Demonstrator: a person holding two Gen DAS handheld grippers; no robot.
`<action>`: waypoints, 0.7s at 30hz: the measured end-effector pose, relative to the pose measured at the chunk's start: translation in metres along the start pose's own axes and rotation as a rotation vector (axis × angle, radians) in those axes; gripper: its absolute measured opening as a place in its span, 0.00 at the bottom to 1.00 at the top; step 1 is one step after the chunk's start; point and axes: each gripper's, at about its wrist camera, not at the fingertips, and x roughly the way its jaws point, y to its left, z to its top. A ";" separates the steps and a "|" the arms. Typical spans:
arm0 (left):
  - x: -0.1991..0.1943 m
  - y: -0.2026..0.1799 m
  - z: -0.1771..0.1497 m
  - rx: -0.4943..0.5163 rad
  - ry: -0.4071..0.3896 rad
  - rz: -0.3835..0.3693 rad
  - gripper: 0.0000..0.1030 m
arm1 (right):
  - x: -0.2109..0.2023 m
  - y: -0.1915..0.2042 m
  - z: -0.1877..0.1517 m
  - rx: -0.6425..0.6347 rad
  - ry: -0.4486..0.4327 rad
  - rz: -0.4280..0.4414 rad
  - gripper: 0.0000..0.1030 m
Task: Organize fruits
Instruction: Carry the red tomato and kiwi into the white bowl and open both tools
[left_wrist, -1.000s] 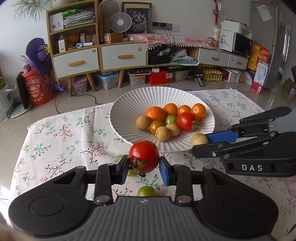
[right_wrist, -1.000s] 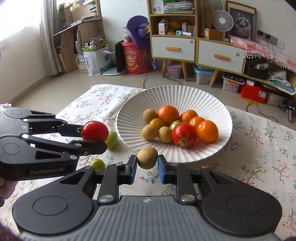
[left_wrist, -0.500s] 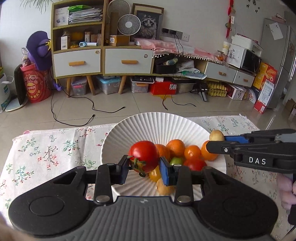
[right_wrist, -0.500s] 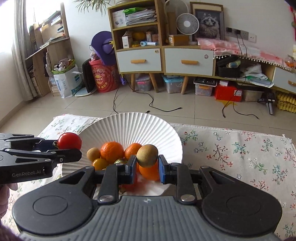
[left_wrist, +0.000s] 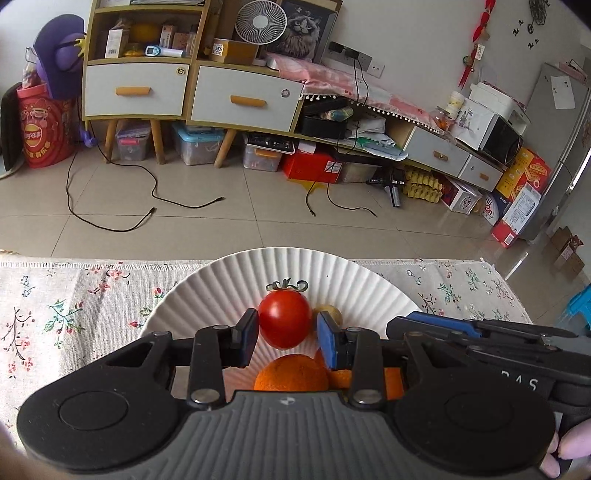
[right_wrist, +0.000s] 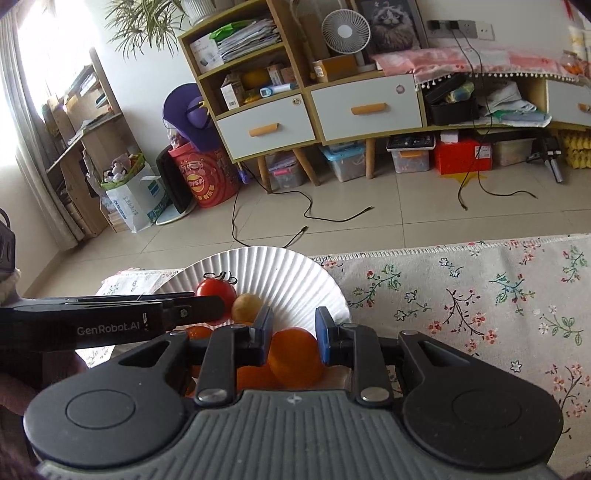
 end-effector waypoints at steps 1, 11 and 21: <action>0.001 0.000 0.000 -0.002 0.003 0.000 0.25 | 0.000 -0.001 0.000 0.009 -0.001 0.005 0.22; -0.002 -0.003 0.000 0.001 0.000 0.002 0.29 | -0.002 0.000 0.002 0.052 0.007 0.030 0.30; -0.026 0.000 -0.003 0.020 -0.003 0.048 0.53 | -0.018 0.004 0.003 0.058 0.019 -0.011 0.48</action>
